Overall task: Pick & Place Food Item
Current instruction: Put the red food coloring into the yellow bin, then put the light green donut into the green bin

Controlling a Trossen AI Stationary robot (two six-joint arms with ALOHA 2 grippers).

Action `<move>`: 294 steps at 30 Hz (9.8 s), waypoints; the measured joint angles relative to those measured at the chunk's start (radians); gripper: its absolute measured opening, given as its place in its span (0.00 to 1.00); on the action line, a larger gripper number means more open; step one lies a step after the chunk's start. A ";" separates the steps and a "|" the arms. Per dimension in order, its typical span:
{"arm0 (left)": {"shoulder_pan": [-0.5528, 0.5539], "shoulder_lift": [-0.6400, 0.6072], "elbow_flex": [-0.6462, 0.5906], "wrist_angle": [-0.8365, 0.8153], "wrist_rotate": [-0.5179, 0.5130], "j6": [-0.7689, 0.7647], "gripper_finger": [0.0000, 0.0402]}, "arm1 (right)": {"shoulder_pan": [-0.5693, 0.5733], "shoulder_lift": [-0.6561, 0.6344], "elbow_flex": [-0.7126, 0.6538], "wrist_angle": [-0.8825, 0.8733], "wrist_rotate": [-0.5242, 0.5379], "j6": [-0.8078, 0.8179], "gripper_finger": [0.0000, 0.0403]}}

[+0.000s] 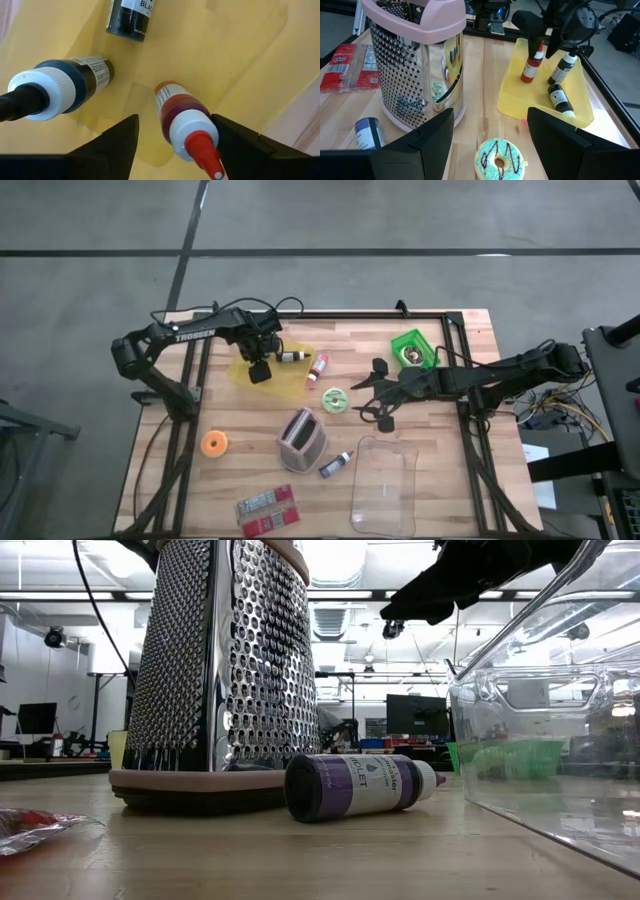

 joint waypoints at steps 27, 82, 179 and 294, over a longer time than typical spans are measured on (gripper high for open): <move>0.000 -0.095 0.108 -0.073 -0.001 -0.001 0.65 | 0.000 0.000 0.000 -0.001 -0.008 0.000 0.61; -0.652 -0.721 -0.656 1.382 -0.125 0.008 0.65 | -0.153 0.005 -0.067 0.118 -0.043 -0.212 0.61; -0.677 -0.887 -0.704 1.372 -0.177 0.005 0.65 | -0.304 0.829 0.616 -0.594 -0.310 0.075 0.43; -0.678 -0.880 -0.720 1.365 -0.166 -0.006 0.65 | -0.867 0.019 0.094 -0.831 0.125 -0.018 0.02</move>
